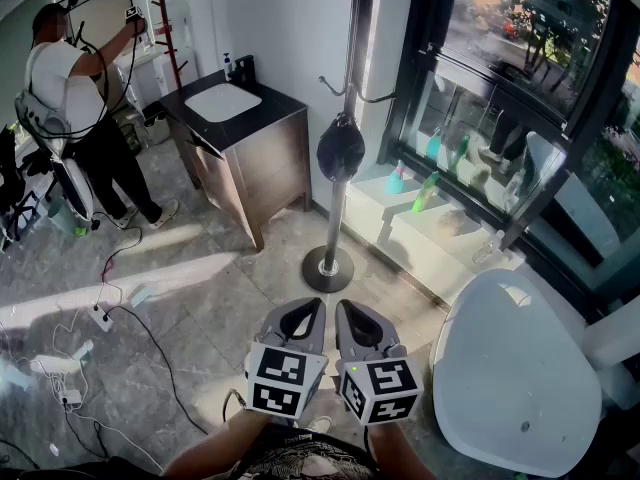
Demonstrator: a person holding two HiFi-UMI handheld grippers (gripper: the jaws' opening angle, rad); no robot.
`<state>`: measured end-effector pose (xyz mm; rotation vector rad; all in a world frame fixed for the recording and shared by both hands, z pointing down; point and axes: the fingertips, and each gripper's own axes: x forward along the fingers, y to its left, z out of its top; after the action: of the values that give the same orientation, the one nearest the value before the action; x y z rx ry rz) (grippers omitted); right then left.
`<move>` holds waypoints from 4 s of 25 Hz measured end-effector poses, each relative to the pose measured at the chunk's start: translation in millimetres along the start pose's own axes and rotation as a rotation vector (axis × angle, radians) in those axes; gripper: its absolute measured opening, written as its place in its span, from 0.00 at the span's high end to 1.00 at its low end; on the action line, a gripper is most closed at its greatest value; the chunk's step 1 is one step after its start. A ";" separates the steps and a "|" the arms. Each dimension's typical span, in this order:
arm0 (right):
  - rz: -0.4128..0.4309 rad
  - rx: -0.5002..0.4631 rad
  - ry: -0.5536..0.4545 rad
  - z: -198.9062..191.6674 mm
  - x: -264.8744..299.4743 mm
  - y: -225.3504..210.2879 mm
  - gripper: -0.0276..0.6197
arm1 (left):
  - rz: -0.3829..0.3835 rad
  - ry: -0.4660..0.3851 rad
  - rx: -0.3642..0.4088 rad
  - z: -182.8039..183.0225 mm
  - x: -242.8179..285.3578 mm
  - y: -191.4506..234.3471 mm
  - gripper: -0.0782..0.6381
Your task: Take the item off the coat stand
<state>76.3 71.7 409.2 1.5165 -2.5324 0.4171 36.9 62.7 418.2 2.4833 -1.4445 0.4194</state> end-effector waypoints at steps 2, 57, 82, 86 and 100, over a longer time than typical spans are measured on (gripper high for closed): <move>0.000 -0.001 0.004 -2.2 -1.9 1.6 0.96 | 0.002 0.000 0.001 -1.1 -2.4 -1.2 0.90; -0.319 -0.088 0.106 65.3 309.5 -158.1 0.79 | -0.167 0.045 -0.049 78.2 255.7 190.7 0.89; -0.432 -0.202 0.092 76.3 351.5 -182.7 0.92 | -0.206 0.039 -0.049 88.2 282.0 222.2 0.89; -0.436 -0.229 0.063 84.2 344.8 -177.6 0.93 | -0.199 0.039 -0.040 88.0 282.1 221.9 0.89; -0.384 -0.293 -0.029 92.7 303.6 -142.5 0.93 | -0.143 -0.002 -0.049 89.0 253.5 208.4 0.89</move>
<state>58.8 -275.4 427.5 1.8331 -2.1272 -0.0287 -14.5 -272.7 439.5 2.5274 -1.2521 0.3491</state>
